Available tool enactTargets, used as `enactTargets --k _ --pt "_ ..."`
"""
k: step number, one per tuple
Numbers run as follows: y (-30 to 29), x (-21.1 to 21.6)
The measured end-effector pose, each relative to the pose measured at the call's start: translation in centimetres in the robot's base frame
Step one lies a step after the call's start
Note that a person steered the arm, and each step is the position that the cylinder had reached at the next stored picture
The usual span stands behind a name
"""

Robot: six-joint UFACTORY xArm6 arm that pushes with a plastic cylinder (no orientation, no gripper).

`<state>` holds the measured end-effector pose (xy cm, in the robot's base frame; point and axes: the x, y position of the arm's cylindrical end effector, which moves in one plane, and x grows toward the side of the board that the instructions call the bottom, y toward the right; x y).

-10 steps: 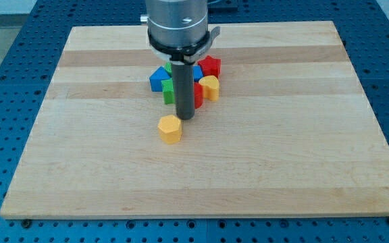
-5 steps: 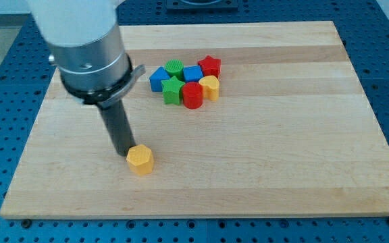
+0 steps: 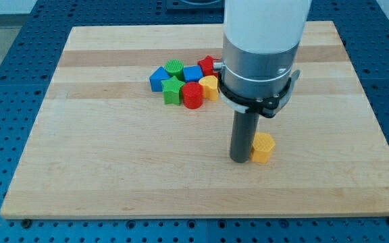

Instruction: Push the yellow hexagon right to the yellow heart

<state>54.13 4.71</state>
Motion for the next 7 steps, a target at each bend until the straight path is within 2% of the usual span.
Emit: enactTargets --k 1,2,4,5,6,7 --pt "-2.5 4.5" --pt "0.4 4.2" --pt "1.6 -7.0" --pt "1.1 -5.3" --pt "-0.5 -0.2" --pt "1.1 2.2"
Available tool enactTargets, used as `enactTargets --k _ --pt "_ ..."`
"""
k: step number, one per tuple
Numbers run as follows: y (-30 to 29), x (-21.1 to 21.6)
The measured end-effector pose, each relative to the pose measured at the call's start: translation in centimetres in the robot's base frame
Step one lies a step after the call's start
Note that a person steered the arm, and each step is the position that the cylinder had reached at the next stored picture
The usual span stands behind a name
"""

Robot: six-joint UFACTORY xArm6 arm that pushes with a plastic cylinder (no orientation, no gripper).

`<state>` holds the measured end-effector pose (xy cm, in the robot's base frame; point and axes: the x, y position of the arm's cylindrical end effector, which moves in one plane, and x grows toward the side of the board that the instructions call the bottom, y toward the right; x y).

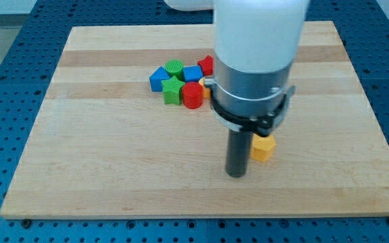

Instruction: Push the yellow hexagon right to the yellow heart

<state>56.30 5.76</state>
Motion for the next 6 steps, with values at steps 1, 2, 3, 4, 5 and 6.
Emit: enactTargets --k 1,2,3,4,5,6 --pt "4.5 -2.4" --pt "5.4 -8.6" --pt "5.1 -14.1" --pt "6.5 -15.3" --pt "7.4 -15.1" --pt "5.4 -15.6"
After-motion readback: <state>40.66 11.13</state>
